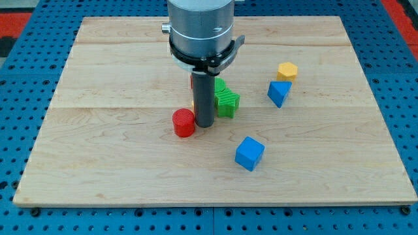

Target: Push the red circle a bit to the yellow heart

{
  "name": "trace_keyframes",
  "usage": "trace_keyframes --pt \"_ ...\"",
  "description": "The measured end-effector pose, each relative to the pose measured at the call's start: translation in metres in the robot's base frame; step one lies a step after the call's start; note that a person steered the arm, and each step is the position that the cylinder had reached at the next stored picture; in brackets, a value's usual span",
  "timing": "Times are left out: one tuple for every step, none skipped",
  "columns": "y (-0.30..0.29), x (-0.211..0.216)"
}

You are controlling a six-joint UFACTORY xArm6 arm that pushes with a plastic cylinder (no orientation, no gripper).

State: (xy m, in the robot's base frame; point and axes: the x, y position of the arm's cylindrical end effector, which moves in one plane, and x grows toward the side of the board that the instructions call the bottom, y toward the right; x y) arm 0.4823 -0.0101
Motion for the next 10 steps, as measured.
trace_keyframes --pt "0.004 0.022" --pt "0.001 0.033" --pt "-0.029 0.033" --pt "-0.055 0.033" --pt "-0.059 0.033" --pt "-0.062 0.033" --pt "-0.057 0.037" --pt "-0.057 0.036" --pt "-0.057 0.03" --pt "-0.057 0.026"
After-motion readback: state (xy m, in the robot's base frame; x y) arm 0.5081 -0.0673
